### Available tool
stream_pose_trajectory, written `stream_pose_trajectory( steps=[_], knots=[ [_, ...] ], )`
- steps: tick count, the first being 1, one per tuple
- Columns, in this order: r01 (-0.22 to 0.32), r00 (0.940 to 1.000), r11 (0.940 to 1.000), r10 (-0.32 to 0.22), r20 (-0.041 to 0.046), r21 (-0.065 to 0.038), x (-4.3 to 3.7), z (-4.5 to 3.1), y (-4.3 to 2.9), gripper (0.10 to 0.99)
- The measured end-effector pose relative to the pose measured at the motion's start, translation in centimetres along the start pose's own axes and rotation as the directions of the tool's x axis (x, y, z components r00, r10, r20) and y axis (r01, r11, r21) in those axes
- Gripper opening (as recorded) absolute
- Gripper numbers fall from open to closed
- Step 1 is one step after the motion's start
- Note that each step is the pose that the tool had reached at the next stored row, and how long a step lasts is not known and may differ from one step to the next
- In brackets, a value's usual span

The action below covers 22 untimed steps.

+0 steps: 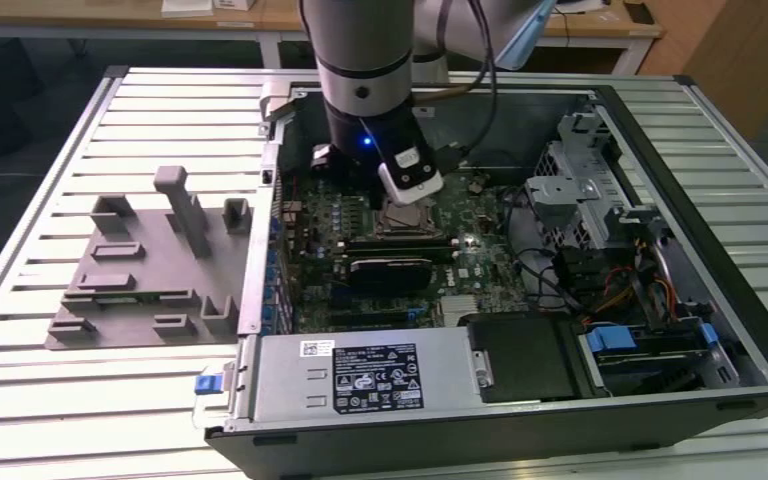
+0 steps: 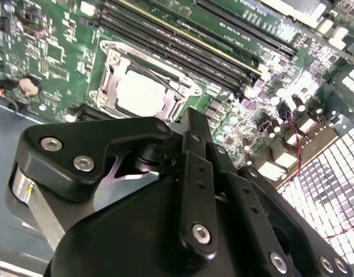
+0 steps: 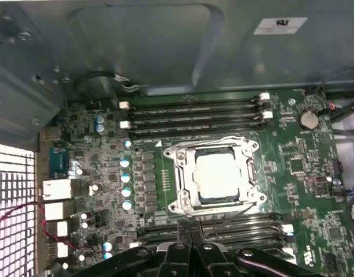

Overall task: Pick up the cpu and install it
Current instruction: 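Install the second cpu locking lever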

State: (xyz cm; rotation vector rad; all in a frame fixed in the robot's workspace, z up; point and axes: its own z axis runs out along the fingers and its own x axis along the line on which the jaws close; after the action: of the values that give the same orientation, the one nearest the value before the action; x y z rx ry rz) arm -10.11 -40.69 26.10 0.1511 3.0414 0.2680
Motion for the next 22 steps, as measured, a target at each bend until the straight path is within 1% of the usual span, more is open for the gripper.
stream_pose_trajectory(
  steps=[1,2,5,7,9,12,14,22],
  knots=[
    [-0.002,1.0000,1.0000,0.002,0.0008,0.004,-0.14,0.02,0.01,0.106],
    [-0.006,1.0000,0.9999,0.006,0.0025,0.013,-0.46,0.06,0.04,0.106],
    [-0.012,0.9999,0.9996,0.011,0.0051,0.028,-0.95,0.18,0.07,0.106],
    [-0.014,0.9999,0.9993,0.014,0.0067,0.036,-1.30,0.34,0.08,0.106],
    [-0.017,0.9998,0.9990,0.016,0.0078,0.042,-1.74,0.55,0.09,0.106],
    [-0.018,0.9998,0.9988,0.018,0.0085,0.046,-2.41,0.94,0.10,0.106],
    [-0.018,0.9998,0.9988,0.018,0.0086,0.046,-2.64,1.29,0.06,0.106],
    [-0.018,0.9998,0.9988,0.018,0.0086,0.046,-2.56,2.72,-0.20,0.106]
  ],
)
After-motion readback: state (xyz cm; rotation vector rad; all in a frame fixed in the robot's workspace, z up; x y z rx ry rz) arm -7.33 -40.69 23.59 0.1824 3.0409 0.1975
